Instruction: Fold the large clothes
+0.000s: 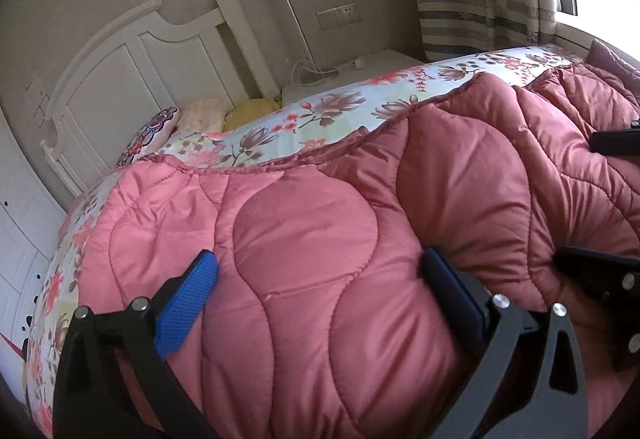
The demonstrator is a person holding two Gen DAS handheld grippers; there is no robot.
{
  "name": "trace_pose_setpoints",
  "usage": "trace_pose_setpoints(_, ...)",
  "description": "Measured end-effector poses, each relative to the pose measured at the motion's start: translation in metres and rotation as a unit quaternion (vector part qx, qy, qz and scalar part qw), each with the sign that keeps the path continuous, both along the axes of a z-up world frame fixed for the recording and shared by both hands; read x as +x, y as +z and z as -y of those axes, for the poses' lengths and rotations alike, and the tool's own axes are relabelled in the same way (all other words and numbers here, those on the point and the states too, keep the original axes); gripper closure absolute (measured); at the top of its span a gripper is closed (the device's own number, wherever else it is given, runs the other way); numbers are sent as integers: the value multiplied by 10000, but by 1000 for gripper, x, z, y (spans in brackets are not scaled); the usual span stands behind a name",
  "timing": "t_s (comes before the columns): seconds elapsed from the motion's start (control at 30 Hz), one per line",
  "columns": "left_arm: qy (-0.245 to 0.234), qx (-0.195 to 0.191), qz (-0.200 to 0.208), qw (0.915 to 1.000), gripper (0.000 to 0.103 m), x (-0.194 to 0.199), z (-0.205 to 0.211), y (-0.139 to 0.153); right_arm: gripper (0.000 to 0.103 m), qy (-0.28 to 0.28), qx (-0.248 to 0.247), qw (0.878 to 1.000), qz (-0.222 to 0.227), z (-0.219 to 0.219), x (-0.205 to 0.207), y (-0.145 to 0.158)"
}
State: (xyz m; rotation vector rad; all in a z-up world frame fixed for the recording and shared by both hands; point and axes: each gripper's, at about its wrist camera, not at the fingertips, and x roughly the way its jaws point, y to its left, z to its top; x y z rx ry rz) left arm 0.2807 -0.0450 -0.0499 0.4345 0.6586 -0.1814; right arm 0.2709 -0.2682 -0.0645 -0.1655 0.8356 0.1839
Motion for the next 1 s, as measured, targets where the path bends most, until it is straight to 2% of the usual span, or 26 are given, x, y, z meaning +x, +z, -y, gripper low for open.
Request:
trace_pose_setpoints(0.23, 4, -30, -20, 10000, 2, 1, 1, -1, 5, -36, 15, 10000, -20, -2, -3, 1)
trace_pose_setpoints(0.33, 6, -83, -49, 10000, 2, 1, 0, 0, 5, -118, -87, 9992, -379, -5, 1, 15)
trace_pose_setpoints(0.37, 8, -100, -52, 9999, 2, 2, 0, 0, 5, -202, -85, 9993, -313, -5, 0, 27)
trace_pose_setpoints(0.5, -8, -241, -127, 9996, 2, 4, -6, 1, 5, -647, 276, 9963, 499, 6, 0, 72)
trace_pose_setpoints(0.57, -9, -258, -131, 9996, 2, 5, -6, 1, 5, -930, 176, 9940, 546, 11, 15, 69)
trace_pose_setpoints(0.63, -11, -286, -143, 9995, 2, 5, -7, 2, 5, -1136, 83, 9935, 19, 15, 39, 39)
trace_pose_setpoints(0.67, -16, -317, -153, 9994, 2, 5, -9, 2, 4, -1165, -28, 9922, -432, 16, 52, 16)
trace_pose_setpoints(0.7, -13, -413, -182, 9990, 2, 6, -11, 3, 4, -1156, 33, 9912, -641, 18, 58, -3)
trace_pose_setpoints(0.73, -1, -434, -215, 9988, 2, 7, -12, 2, 4, -1195, 142, 9911, -573, 21, 58, -2)
trace_pose_setpoints(0.87, -12, -455, -268, 9986, 2, 8, -11, 1, 5, -1158, 32, 9917, -563, 23, 55, 10)
trace_pose_setpoints(1.0, -8, -457, -256, 9986, 2, 9, -11, 2, 5, -1655, 287, 9854, -260, 68, 40, 34)
